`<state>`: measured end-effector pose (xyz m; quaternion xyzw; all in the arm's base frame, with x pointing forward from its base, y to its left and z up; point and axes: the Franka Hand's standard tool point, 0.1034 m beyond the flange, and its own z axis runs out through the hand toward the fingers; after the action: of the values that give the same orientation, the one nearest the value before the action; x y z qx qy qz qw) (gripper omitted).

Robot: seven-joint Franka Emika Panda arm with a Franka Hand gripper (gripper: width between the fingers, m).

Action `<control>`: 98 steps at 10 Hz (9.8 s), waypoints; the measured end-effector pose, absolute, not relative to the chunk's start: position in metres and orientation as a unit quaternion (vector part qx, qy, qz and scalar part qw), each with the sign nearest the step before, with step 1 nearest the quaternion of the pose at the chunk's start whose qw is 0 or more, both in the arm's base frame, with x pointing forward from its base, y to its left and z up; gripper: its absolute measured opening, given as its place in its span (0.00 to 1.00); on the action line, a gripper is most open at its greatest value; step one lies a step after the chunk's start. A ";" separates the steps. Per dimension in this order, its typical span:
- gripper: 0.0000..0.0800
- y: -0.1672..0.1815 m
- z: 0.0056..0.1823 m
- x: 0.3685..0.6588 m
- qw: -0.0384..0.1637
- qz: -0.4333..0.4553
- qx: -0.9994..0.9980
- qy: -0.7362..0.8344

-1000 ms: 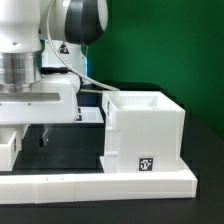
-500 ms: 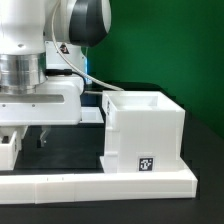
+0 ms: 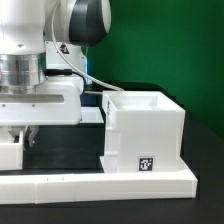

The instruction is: Assemble drawer

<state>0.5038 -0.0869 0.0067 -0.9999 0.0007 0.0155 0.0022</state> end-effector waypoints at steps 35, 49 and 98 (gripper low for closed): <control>0.06 -0.069 0.022 0.508 -0.010 0.051 -0.699 -0.714; 0.06 -0.049 0.024 0.540 -0.042 0.013 -0.713 -0.700; 0.81 -0.022 0.054 0.543 -0.025 0.052 -0.705 -0.707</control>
Offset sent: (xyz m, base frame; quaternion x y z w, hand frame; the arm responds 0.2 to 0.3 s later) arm 0.0000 0.0000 0.0000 0.0000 0.0000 0.0000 1.0000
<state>0.5435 -0.0225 0.0541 -0.7046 -0.7073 0.0519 -0.0245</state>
